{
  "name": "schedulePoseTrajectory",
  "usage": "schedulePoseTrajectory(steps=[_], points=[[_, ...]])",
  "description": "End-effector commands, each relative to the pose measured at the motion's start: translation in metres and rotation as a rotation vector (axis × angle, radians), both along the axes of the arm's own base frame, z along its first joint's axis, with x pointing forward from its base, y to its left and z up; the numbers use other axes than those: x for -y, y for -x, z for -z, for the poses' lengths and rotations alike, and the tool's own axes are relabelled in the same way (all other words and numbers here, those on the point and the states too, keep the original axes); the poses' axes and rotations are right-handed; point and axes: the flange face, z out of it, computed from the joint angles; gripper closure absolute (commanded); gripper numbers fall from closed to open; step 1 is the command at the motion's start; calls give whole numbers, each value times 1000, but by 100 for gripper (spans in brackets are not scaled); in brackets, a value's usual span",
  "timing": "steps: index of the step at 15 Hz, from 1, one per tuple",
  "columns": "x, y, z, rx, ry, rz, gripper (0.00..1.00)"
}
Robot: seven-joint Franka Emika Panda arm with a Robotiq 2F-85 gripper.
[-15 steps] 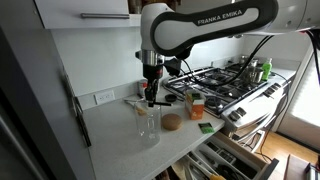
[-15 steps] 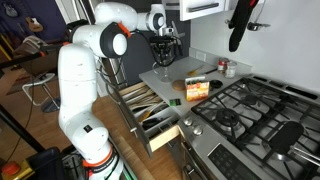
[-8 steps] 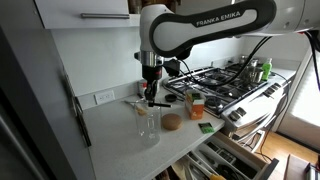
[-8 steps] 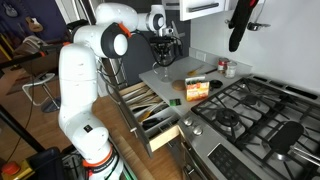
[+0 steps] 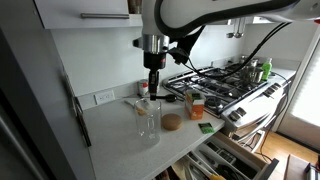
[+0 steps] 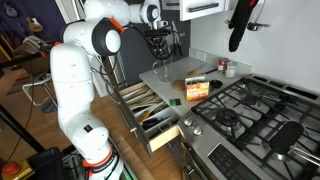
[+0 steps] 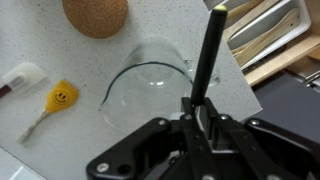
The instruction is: Put one grilling fork into the cupboard and another into the drawer
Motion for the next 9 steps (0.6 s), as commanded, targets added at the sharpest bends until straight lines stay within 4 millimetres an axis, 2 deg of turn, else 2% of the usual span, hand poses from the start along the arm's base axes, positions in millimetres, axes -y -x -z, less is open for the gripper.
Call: schedulePoseTrajectory(steps=[1,3,4,5,9], points=[[-18,41,1,-77,0,-176,97],[-32,59,13,-123,-12,-273,97],[-30,38,-1,-72,-5,-194,97],[-35,42,2,-79,-3,-209,87],[-31,39,-2,-70,-5,-197,87]])
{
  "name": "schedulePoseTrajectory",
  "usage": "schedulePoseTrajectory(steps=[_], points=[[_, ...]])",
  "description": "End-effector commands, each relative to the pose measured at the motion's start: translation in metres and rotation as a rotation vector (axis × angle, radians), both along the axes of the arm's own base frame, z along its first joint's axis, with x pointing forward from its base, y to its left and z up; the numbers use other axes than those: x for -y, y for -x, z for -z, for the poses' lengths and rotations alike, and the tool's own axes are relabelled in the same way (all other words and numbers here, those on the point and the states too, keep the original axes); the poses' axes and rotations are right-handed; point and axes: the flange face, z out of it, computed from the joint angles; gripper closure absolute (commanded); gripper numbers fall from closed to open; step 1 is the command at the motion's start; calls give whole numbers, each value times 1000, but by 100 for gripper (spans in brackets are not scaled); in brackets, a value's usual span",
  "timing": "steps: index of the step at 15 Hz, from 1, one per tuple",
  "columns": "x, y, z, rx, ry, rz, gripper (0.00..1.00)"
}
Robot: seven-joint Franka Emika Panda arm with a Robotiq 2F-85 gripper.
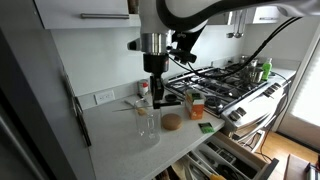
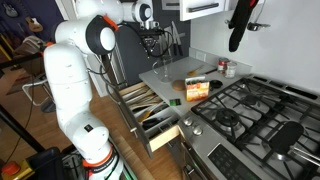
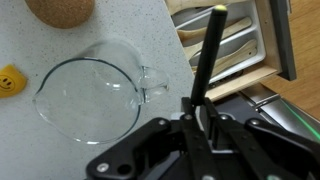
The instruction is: Put one grilling fork into the cupboard and another into the drawer
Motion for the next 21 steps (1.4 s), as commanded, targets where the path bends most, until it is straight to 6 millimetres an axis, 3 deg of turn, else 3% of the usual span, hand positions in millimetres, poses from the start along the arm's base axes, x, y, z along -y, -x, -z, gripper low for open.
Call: schedulePoseTrajectory(steps=[1,5,6,10,17,20,21], points=[[0,-1,-1,0,0,2,87],[0,-1,-1,0,0,2,87],[-3,-1,6,-11,5,-13,97],[-23,17,45,-86,-52,-113,97],[-40,73,147,-386,-89,-238,97],[-41,85,170,-438,-88,-243,97],[-44,75,162,-408,-73,-233,97]])
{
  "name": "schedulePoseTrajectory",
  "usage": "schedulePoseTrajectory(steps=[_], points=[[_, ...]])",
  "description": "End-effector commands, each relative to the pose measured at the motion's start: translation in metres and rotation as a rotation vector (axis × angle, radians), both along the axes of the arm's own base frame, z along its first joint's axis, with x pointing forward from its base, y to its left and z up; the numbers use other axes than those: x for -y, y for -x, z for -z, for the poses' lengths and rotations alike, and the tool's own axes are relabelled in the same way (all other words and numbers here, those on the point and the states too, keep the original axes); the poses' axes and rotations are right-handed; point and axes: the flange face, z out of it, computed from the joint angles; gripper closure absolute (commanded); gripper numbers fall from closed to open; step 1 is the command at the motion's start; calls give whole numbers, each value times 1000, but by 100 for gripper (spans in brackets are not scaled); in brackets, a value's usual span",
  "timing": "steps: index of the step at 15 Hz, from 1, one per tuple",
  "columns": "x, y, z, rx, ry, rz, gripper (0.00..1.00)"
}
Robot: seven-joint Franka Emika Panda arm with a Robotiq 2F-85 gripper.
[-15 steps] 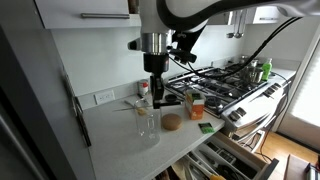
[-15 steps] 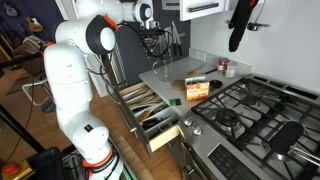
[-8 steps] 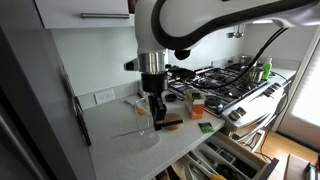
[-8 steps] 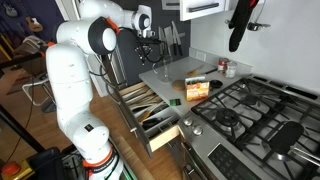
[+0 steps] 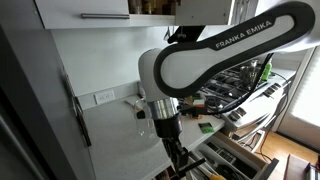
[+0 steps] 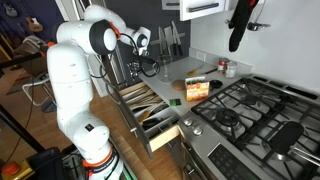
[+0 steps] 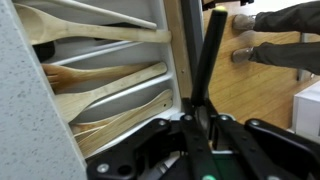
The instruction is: Put one grilling fork into the cupboard and another into the drawer
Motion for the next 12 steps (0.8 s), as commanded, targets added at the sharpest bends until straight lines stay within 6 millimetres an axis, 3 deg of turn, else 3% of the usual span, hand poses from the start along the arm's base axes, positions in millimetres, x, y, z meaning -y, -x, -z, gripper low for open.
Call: schedulePoseTrajectory(steps=[1,6,7,12], points=[[-1,1,3,-8,4,-2,87],[-1,-2,-1,0,-2,0,87],[-1,-2,-1,1,-2,0,97],[-33,15,50,6,-86,25,97]])
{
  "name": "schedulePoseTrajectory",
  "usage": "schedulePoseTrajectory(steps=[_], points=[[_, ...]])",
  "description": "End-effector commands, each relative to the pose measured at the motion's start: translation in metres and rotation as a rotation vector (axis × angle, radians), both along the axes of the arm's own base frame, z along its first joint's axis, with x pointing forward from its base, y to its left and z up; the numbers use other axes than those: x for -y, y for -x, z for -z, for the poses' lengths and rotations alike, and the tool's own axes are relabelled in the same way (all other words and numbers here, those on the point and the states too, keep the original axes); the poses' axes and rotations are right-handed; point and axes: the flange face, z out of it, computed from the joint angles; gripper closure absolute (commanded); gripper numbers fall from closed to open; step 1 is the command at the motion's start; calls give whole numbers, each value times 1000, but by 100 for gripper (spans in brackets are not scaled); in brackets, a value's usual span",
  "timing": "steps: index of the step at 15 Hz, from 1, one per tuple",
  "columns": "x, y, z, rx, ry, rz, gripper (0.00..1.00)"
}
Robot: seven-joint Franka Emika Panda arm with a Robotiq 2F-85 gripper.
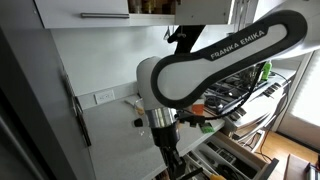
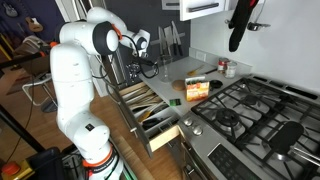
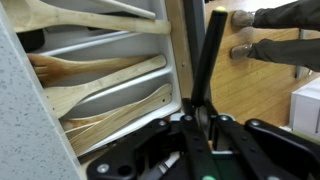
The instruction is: Put one grilling fork into the cupboard and another into the drawer
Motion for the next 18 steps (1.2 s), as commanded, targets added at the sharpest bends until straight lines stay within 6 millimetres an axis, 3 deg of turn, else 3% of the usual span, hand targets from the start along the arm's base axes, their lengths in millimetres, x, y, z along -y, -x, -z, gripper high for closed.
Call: schedulePoseTrajectory(steps=[1,4,7,14,18], points=[[-26,14,41,19,-95,71,97],[-40,26,73,51,-165,145,97],[-32,40,100,56,-212,284,97],[-23,50,123,-49,-351,542,97],[-10,44,131,-128,-354,695,97]])
